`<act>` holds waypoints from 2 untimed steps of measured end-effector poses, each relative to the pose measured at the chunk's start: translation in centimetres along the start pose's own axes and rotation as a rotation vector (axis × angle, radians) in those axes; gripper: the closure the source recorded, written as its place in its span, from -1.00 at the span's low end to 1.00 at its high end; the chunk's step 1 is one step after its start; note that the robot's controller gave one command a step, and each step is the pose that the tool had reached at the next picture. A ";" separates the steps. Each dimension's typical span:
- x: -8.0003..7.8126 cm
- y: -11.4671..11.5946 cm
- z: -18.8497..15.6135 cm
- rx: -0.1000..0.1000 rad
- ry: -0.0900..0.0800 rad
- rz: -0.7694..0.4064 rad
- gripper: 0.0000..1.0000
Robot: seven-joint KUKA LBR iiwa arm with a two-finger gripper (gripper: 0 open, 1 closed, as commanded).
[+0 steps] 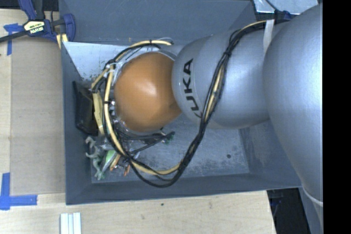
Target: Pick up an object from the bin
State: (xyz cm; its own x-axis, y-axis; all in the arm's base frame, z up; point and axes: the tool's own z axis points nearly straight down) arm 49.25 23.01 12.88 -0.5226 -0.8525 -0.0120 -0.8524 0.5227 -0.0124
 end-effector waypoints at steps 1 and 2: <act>0.0 0.0 -1.9 -0.001 0.000 0.001 1.00; 0.0 0.0 -4.2 -0.002 0.001 0.003 1.00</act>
Offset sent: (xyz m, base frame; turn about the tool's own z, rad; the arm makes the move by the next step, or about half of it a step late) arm -0.0003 0.0001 0.0697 0.0009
